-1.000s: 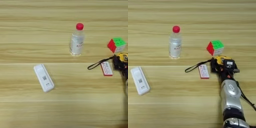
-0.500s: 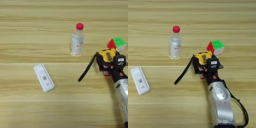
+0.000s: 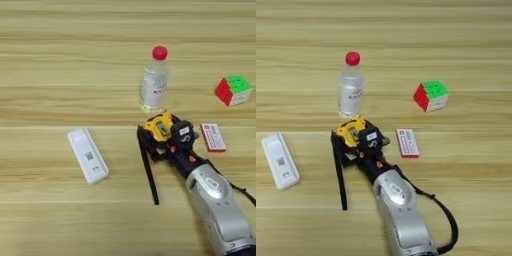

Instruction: Move the objects on the table

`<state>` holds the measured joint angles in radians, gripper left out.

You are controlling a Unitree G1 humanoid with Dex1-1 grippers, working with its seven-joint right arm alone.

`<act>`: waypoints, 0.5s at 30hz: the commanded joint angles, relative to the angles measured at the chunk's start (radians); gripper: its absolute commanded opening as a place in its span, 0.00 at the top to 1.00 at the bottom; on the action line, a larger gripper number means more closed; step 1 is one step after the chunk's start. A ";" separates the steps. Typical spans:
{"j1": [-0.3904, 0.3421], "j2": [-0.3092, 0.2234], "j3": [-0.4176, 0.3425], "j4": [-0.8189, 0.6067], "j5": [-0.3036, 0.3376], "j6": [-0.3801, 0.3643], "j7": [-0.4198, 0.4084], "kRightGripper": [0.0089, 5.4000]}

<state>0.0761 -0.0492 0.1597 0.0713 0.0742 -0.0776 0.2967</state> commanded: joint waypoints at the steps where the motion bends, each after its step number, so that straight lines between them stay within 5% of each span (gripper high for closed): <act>1: -0.100 0.010 -0.019 0.056 -0.014 -0.071 -0.015 0.15; 10: -0.132 0.021 -0.021 0.178 -0.050 -0.141 -0.032 0.15; 15: -0.132 0.024 -0.023 0.187 -0.053 -0.155 -0.040 0.02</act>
<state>-0.0113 -0.0293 0.1448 0.2845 0.0229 -0.2099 0.2681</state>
